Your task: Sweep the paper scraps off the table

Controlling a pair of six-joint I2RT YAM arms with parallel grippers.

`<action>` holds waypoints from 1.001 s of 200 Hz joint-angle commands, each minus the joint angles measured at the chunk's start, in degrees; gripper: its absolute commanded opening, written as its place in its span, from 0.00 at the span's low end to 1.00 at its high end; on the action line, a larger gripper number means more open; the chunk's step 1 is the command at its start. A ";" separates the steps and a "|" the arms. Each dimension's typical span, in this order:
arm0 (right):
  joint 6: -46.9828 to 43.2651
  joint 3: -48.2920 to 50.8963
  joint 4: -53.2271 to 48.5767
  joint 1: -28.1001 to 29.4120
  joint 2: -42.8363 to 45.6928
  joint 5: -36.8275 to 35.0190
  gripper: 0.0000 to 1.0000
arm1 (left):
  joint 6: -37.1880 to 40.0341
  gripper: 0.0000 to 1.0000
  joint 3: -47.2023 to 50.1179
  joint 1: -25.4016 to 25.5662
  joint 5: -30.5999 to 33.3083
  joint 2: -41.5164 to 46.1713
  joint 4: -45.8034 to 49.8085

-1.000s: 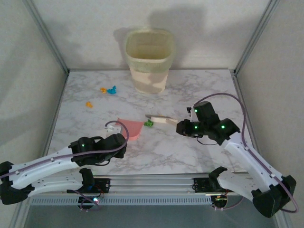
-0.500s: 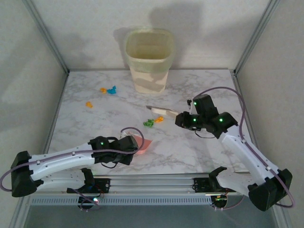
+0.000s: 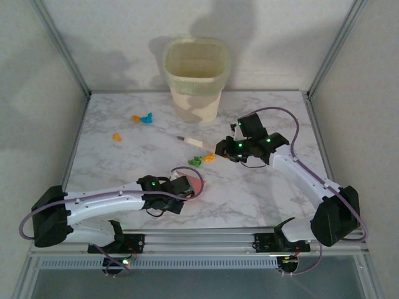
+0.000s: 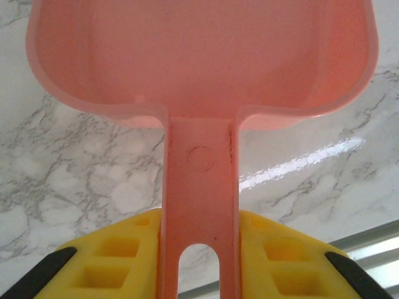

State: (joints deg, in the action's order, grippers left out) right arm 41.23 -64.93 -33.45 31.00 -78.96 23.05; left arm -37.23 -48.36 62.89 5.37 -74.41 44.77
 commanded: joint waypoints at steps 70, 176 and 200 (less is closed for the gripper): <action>0.41 2.95 0.79 4.14 1.14 7.66 0.00 | 2.47 0.00 -0.65 -2.15 1.68 -2.98 -0.34; 17.28 12.52 5.52 3.81 22.10 2.63 0.00 | 2.60 0.00 0.27 -2.18 2.32 -1.12 -1.75; 12.29 9.03 -1.21 1.89 23.24 -9.13 0.00 | 2.60 0.00 0.37 -2.20 2.47 -0.56 -1.80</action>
State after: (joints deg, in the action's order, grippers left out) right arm 55.75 -51.96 -30.06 34.52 -56.90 26.02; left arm -35.70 -48.60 61.23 6.87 -76.20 41.95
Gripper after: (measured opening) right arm 0.261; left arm 0.271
